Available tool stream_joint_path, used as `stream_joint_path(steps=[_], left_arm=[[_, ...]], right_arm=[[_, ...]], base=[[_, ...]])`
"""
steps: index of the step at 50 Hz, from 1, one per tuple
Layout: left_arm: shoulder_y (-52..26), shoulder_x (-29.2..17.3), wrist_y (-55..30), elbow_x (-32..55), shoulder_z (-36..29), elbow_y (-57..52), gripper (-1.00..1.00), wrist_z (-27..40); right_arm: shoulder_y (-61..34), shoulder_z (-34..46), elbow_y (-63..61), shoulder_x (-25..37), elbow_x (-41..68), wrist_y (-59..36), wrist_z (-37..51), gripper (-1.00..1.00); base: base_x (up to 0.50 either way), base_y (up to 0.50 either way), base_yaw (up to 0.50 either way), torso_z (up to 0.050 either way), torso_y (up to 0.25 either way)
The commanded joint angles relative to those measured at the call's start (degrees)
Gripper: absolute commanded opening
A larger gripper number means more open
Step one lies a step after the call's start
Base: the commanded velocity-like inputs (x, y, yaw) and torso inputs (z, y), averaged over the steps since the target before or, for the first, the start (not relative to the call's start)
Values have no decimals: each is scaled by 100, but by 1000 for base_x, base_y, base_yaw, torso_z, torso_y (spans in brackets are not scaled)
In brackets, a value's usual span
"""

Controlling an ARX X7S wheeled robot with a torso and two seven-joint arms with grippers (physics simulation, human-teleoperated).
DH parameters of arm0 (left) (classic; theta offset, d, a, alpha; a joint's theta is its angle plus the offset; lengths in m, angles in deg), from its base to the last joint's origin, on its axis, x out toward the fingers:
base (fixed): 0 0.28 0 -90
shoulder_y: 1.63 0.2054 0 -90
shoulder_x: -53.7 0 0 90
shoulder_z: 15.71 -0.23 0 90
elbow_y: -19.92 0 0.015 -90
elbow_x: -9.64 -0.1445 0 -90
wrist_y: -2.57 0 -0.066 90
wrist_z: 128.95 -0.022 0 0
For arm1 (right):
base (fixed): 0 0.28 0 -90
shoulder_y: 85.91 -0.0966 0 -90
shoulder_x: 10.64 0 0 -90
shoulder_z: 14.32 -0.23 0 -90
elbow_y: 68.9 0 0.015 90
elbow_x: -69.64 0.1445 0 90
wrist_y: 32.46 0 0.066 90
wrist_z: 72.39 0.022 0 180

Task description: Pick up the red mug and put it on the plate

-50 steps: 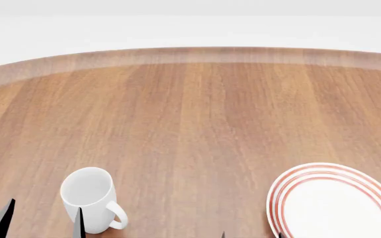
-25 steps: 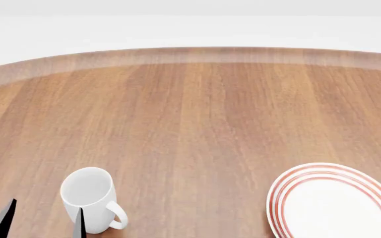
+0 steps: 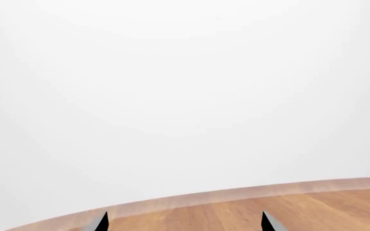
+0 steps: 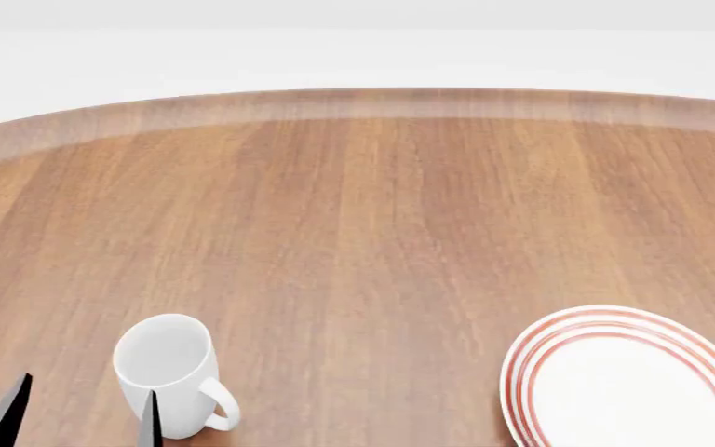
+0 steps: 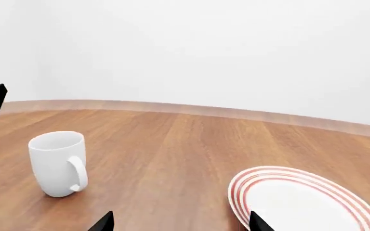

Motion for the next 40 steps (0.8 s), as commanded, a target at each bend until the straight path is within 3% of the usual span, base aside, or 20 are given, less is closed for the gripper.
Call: stream_joint_path(steps=[1, 40], left_arm=[[-8, -7, 30, 0, -16, 14, 100, 13], [-26, -43, 49, 13, -76, 23, 100, 50]], right_arm=[[250, 141, 399, -17, -164, 486, -42, 100], [222, 558, 2344, -330, -118, 1964, -287, 100]], base=[[0, 0, 0, 0, 0], [0, 0, 0, 0, 0]])
